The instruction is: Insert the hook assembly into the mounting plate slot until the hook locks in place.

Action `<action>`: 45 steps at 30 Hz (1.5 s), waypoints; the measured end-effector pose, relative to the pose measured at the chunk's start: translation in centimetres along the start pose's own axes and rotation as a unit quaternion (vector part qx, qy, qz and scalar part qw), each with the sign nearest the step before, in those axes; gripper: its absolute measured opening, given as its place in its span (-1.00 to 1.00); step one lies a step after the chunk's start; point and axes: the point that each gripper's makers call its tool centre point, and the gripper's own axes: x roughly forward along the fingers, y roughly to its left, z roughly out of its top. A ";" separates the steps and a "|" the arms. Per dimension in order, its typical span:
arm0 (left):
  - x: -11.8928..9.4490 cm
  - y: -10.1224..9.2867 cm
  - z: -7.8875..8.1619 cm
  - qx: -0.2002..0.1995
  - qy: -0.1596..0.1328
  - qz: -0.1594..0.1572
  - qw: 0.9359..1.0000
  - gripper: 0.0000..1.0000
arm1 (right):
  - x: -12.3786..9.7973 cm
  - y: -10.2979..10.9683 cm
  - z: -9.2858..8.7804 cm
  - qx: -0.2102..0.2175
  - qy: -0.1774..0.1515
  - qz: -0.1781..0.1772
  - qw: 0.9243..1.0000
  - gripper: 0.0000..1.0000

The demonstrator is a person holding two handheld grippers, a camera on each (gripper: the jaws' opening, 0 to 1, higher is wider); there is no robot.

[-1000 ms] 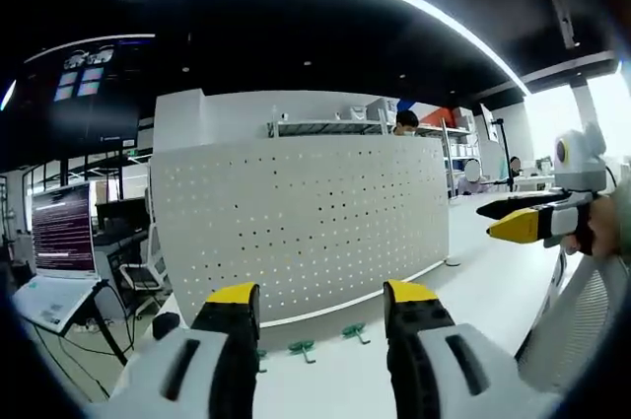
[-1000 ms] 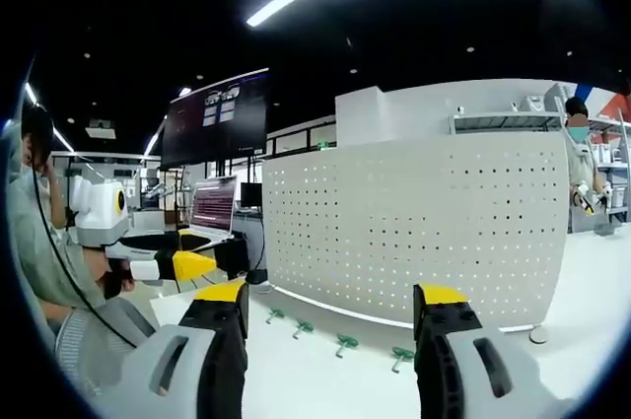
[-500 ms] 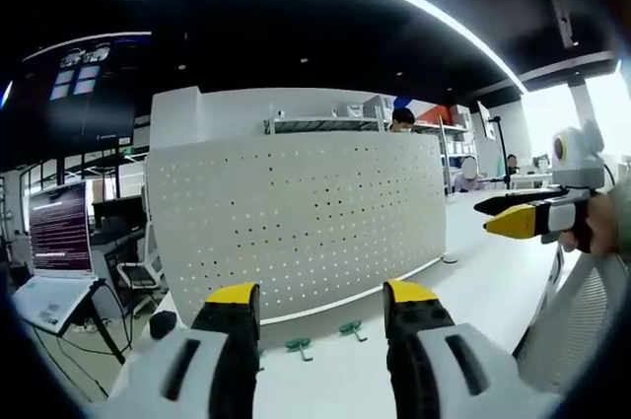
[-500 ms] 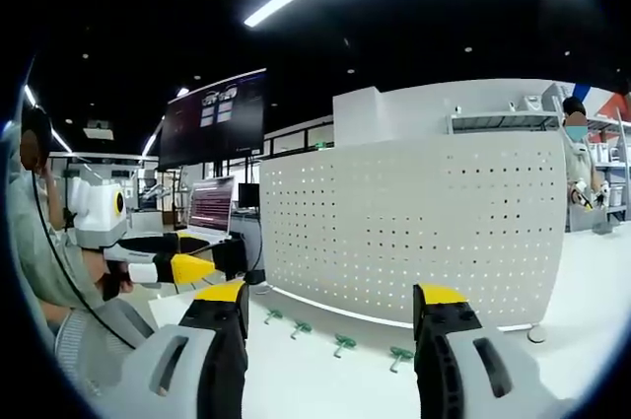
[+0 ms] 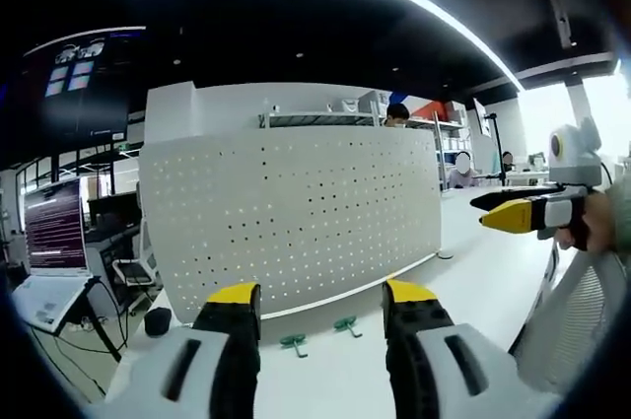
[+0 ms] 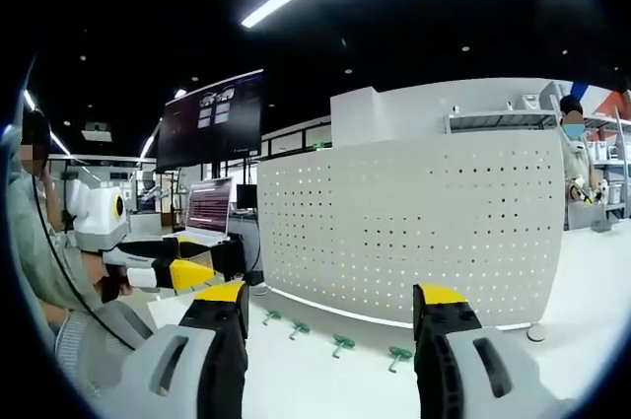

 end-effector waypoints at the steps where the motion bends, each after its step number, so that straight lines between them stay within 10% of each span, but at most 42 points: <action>1: 0.0 0.0 0.0 -0.001 0.001 0.000 1.000 0.04 | 0.0 -0.1 0.0 0.000 0.000 -0.001 1.000 0.30; 17: 1.0 3.2 -0.3 -0.018 0.013 0.001 1.000 0.03 | 0.0 -1.5 -0.8 0.004 0.019 -0.032 0.999 0.30; 25: 2.8 5.9 -2.0 0.067 0.049 -0.028 0.996 -0.21 | 0.1 -2.1 -1.3 -0.004 0.032 -0.047 0.998 0.30; 45: 6.7 9.7 -9.3 0.219 0.181 -0.120 0.951 -0.47 | -0.6 -3.8 -1.5 -0.003 0.037 -0.088 0.995 0.29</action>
